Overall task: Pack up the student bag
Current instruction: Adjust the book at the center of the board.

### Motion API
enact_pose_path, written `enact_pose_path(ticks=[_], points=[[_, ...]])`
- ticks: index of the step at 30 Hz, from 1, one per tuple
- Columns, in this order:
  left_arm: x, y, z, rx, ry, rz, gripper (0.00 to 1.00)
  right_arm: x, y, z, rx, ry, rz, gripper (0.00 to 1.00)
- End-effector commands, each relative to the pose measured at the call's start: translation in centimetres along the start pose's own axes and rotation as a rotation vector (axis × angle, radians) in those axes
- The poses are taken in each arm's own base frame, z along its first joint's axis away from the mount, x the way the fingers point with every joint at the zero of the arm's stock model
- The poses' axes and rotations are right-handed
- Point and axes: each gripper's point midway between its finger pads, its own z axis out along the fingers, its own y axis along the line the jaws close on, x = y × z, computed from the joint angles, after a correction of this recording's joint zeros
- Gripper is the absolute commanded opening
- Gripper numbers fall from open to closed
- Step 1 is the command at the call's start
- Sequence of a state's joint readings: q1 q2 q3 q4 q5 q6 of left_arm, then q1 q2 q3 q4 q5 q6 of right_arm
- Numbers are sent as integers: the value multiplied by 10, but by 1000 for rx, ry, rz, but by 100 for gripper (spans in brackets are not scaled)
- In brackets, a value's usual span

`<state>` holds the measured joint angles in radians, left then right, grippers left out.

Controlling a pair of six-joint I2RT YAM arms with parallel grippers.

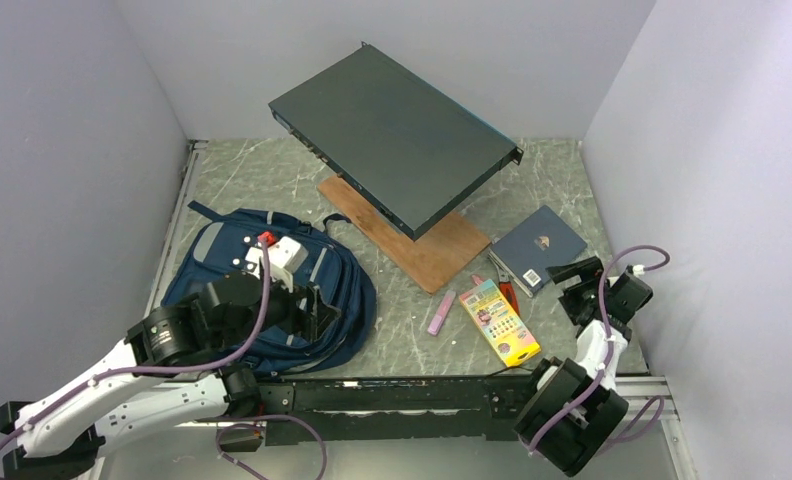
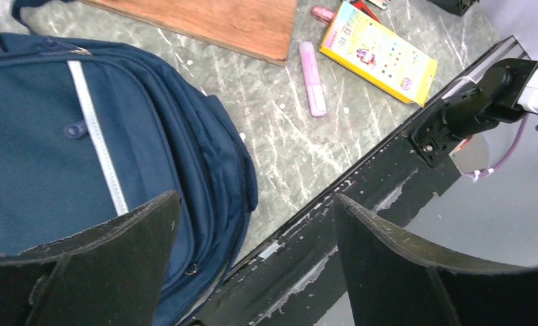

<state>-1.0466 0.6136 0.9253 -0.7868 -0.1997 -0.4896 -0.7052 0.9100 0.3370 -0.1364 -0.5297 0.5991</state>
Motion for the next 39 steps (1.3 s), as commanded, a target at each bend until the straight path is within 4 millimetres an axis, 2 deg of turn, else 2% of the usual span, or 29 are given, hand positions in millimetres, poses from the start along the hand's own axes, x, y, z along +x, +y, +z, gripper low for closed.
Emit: enact_pose_path(ticks=[1,8,12,19,21,23,25,27,31,36,39], points=[[-15,15,-11,-56,-72,67,89,-3,-4,4,-26,-31,53,88],[-11,40,-2,-163,-83,200,95,18,4,8,-180,-2,127,84],[-7,47,6,-192,-74,251,96,16,11,12,-229,23,92,83],[4,45,13,-166,-43,283,96,14,15,18,-267,63,86,78],[5,45,13,-165,-45,278,96,12,16,18,-264,65,66,73],[6,44,13,-152,-48,279,96,2,2,20,-139,41,31,71],[6,43,12,-149,-49,280,97,-13,-21,18,64,-17,-10,78],[6,43,13,-148,-47,283,97,-24,-26,14,179,-36,-52,85],[9,43,15,-147,-28,284,97,-41,-9,14,288,-67,-166,100],[10,42,16,-146,-18,283,96,-50,37,31,275,-68,-255,100],[10,42,14,-143,-26,281,96,-60,55,44,400,-89,-328,100]])
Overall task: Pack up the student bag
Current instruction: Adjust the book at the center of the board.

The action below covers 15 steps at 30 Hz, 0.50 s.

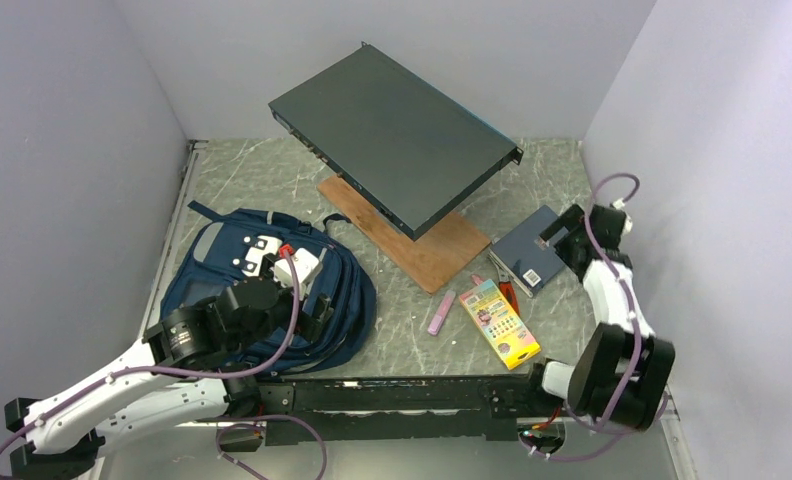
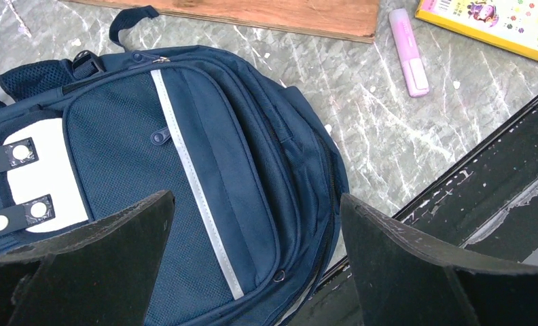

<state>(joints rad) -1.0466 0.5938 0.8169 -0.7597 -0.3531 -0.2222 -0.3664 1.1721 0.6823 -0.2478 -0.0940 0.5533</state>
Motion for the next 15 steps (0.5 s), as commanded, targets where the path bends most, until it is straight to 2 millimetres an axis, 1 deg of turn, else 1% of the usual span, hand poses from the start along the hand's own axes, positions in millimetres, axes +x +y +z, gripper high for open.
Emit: enact_pose_path(ticks=[1,2,6,9,15], points=[[-9,-2,-1,17,-38,-7,96,-28,4,11,262,-46,-91,100],[-9,-2,-2,18,-42,-7,97,-31,7,16,293,-31,-94,100],[-9,-1,-3,15,-49,-13,97,-31,11,39,389,81,-74,100],[-10,0,-4,14,-52,-16,97,-35,22,58,385,99,-97,100],[-9,-2,-3,22,-50,-13,97,-37,38,87,361,147,-94,100]])
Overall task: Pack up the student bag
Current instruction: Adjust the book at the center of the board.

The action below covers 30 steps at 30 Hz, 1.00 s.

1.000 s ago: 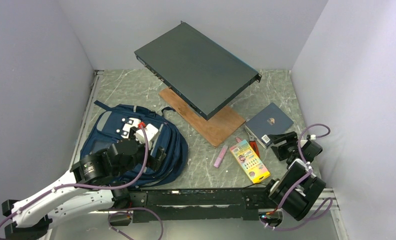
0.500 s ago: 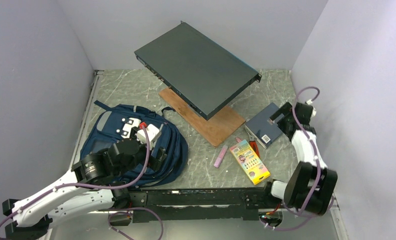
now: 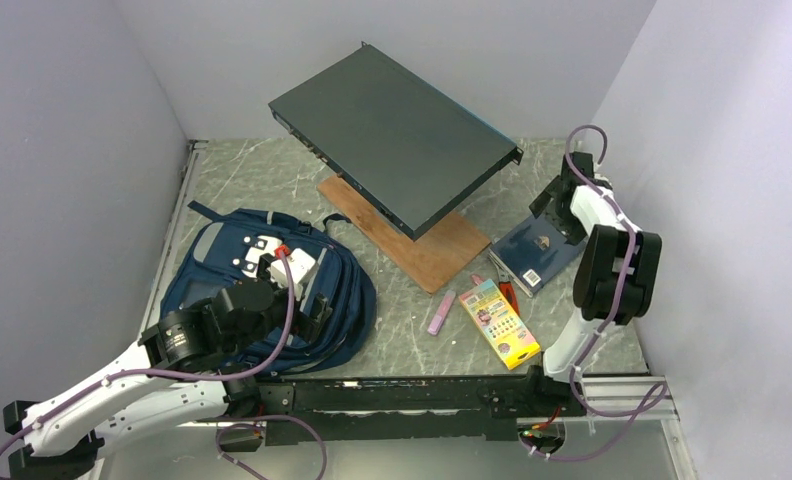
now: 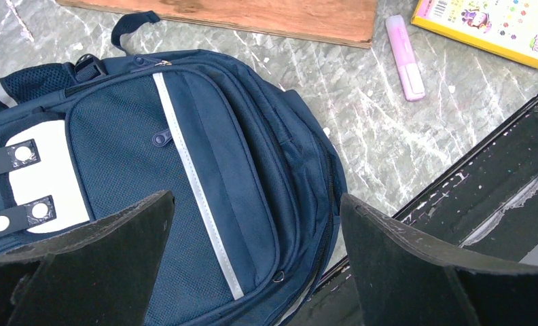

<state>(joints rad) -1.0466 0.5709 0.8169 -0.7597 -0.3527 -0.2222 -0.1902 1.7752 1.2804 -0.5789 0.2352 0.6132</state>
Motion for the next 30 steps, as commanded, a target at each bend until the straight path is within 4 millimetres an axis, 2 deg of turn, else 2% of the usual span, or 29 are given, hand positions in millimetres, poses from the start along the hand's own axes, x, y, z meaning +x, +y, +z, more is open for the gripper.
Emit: enact_pose_path(ticks=[1,6,17,24,30], points=[[-6,-3,1,19,-26,-4,97,-14,16,1,-6,9,11,100],[-4,-4,3,17,-13,2,97,-22,25,12,6,16,18,100],[-2,-4,6,15,3,10,98,-45,23,39,188,57,-58,100],[-1,-4,7,12,9,12,98,-46,16,45,264,58,-153,100],[0,-4,8,11,15,15,98,-31,16,43,287,87,-211,95]])
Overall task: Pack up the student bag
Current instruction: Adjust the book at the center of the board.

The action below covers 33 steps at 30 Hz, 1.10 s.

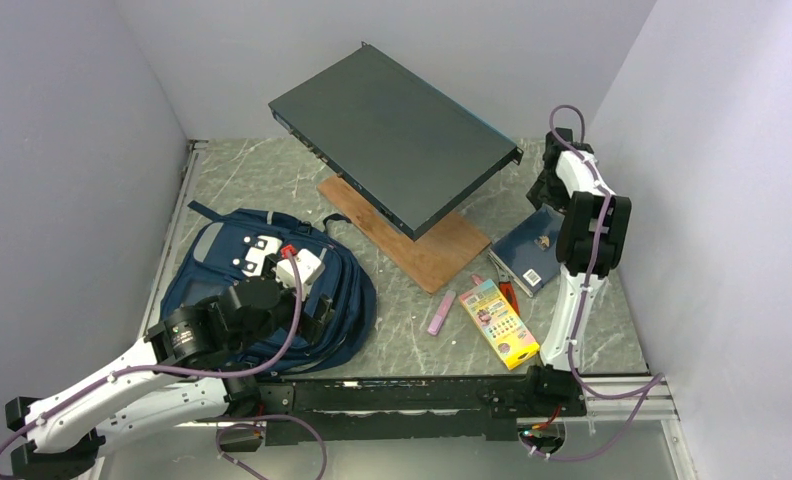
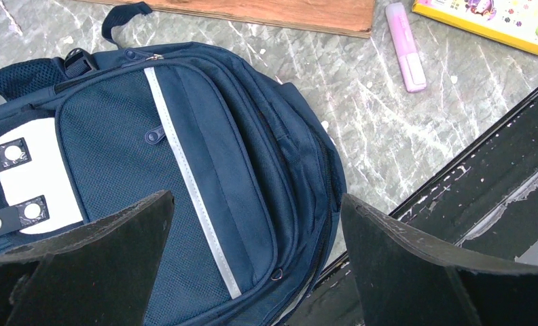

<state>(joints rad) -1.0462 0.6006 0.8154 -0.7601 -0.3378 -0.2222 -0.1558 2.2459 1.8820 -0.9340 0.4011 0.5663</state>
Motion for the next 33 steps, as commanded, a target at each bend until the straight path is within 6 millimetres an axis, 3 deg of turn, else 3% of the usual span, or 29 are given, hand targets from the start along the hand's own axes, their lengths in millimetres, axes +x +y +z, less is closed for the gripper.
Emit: enact_pose_path(ticks=[1,7,12,16,18,20,23,25,30,33], points=[[-5,-1,3,4,-15,5,98,9,-9,-12,33,0,-57,93],[-4,-1,4,-1,-12,4,98,28,-11,-38,-127,-58,4,87],[-4,-2,6,4,-5,5,98,39,27,-74,-497,-128,-24,87],[0,-1,8,-9,15,7,98,66,63,-107,-813,-62,-58,88],[0,0,9,-21,20,3,98,74,66,-118,-862,-32,-64,88],[1,1,9,-24,23,-1,97,72,48,-122,-791,-59,-49,90],[-3,-2,7,-3,5,-6,97,63,-15,-109,-499,-121,43,99],[-6,-6,4,21,-18,-11,97,67,-60,-97,-375,-134,133,100],[-14,-13,-2,79,-81,-22,98,99,-127,-69,-455,-108,403,100],[-14,-13,-1,80,-84,-21,98,113,-153,-65,-509,-128,489,99]])
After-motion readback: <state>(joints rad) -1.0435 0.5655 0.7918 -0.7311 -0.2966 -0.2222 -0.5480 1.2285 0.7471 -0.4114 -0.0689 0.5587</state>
